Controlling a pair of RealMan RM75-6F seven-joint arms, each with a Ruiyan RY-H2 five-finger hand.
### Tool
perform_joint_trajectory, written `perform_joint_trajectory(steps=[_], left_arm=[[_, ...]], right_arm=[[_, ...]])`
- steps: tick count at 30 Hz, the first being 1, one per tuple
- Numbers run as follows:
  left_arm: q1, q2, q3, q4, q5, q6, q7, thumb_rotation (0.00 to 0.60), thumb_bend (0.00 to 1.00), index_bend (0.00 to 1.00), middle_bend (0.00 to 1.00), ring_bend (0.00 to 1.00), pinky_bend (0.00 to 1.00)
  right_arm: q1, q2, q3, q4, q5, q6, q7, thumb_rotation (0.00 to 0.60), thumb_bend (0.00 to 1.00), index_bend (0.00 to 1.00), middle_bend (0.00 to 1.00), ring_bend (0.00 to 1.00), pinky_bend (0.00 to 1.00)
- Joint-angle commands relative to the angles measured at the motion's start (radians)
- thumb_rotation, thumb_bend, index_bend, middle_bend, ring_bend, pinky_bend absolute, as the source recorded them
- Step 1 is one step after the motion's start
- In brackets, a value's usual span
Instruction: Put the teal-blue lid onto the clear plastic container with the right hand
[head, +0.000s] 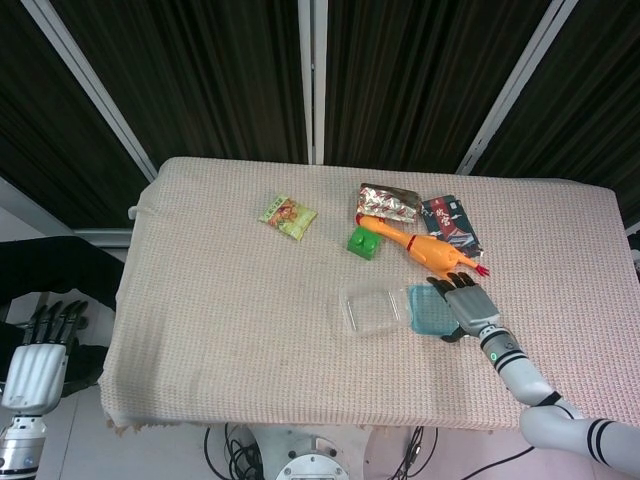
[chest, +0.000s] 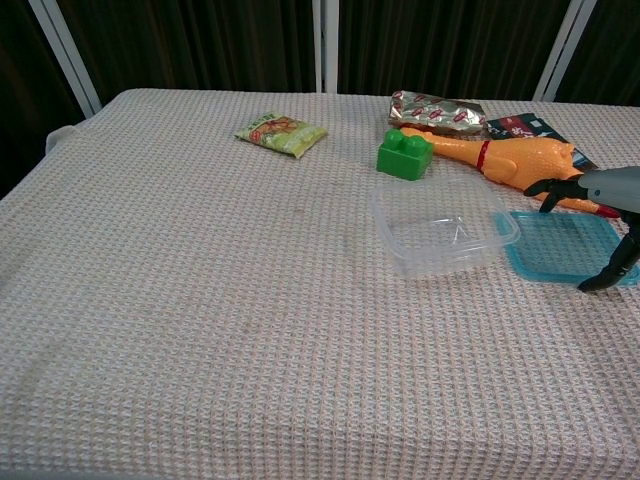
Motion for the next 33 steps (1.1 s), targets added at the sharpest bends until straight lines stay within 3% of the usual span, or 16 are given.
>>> perform_joint_trajectory(steps=[1, 4, 11, 16, 23, 33], left_arm=[[-0.002, 0.001, -0.001, -0.001, 0.0, -0.002, -0.001, 0.6, 0.07, 0.07, 0.08, 0.01, 0.0], [-0.003, 0.004, -0.001, -0.004, -0.001, -0.004, 0.002, 0.6, 0.07, 0.07, 0.08, 0.01, 0.0], [-0.008, 0.01, -0.004, -0.022, -0.005, -0.011, 0.02, 0.6, 0.07, 0.07, 0.08, 0.01, 0.0], [-0.008, 0.007, -0.003, -0.032, -0.006, -0.013, 0.034, 0.6, 0.07, 0.07, 0.08, 0.01, 0.0], [0.005, -0.002, 0.002, -0.023, -0.011, 0.0, 0.023, 0.6, 0.07, 0.07, 0.08, 0.01, 0.0], [0.009, -0.016, 0.002, 0.036, -0.022, -0.005, -0.045, 0.6, 0.07, 0.07, 0.08, 0.01, 0.0]], right_arm=[[-0.002, 0.005, 0.0, -0.002, -0.012, 0.014, 0.007, 0.6, 0.07, 0.01, 0.29, 0.0, 0.0], [-0.012, 0.034, 0.0, -0.035, -0.048, 0.041, 0.026, 0.6, 0.09, 0.02, 0.3, 0.0, 0.0], [-0.017, 0.24, -0.014, -0.267, -0.182, 0.098, 0.011, 0.6, 0.09, 0.03, 0.31, 0.0, 0.0], [0.044, 0.325, 0.014, -0.39, -0.18, 0.061, -0.078, 0.6, 0.09, 0.03, 0.3, 0.0, 0.0], [0.197, 0.212, 0.045, -0.422, 0.009, -0.024, -0.289, 0.6, 0.1, 0.03, 0.29, 0.0, 0.0], [0.293, 0.026, 0.025, -0.398, 0.276, 0.11, -0.48, 0.6, 0.11, 0.03, 0.27, 0.0, 0.0]])
